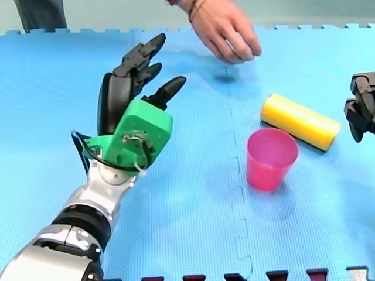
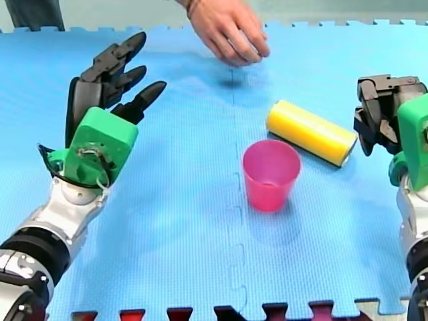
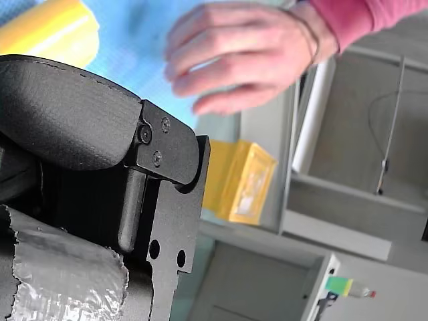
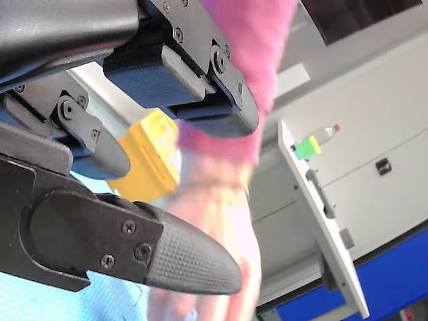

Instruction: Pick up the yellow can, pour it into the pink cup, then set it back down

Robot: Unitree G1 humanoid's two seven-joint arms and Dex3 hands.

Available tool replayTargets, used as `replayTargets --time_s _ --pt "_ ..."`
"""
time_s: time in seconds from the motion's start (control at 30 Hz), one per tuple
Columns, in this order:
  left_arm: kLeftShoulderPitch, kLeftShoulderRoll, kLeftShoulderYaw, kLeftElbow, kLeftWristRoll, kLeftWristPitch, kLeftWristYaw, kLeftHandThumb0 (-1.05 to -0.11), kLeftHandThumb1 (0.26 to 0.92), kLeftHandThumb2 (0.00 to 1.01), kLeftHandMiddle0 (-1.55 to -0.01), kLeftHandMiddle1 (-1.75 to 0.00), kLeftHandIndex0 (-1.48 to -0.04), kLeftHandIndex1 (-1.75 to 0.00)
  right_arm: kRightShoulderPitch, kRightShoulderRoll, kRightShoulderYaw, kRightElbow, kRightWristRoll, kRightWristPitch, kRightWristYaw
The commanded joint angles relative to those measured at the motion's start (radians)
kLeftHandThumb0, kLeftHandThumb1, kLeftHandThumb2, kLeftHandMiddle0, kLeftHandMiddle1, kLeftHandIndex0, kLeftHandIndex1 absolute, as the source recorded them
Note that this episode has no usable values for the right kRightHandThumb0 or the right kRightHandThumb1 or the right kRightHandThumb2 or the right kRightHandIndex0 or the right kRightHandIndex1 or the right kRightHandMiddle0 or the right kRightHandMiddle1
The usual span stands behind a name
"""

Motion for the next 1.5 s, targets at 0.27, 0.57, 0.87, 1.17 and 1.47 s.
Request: replayTargets --time_s 0.27,0.57,0.87,1.17,1.47 --pt "0.04 0.003 0.014 -0.005 0.001 -0.007 -0.032 -0.871 0.891 0.0 -0.56 0.0 -0.45 0.0 0.002 -0.016 -0.008 -0.002 0.013 0.01 -0.003" --pt "0.055 -0.008 0.015 0.0 0.002 0.009 -0.066 -0.892 0.879 0.0 -0.52 0.0 -0.39 0.0 0.006 -0.026 -0.007 -0.008 0.016 0.02 -0.002" --pt "0.065 -0.045 0.123 0.001 -0.152 0.024 -0.281 -0.92 0.868 0.0 -0.43 0.0 -0.35 0.0 0.005 -0.036 -0.012 -0.01 0.023 0.03 0.011" --pt "0.095 -0.055 0.178 0.0 -0.22 0.027 -0.417 -1.031 0.913 0.01 -0.41 0.0 -0.34 0.0 -0.003 -0.045 -0.015 -0.007 0.025 0.043 0.017" --pt "0.141 -0.049 0.18 -0.001 -0.193 -0.018 -0.403 -1.048 0.921 0.02 -0.41 0.0 -0.34 0.0 -0.007 -0.058 -0.021 0.0 0.029 0.048 0.022"
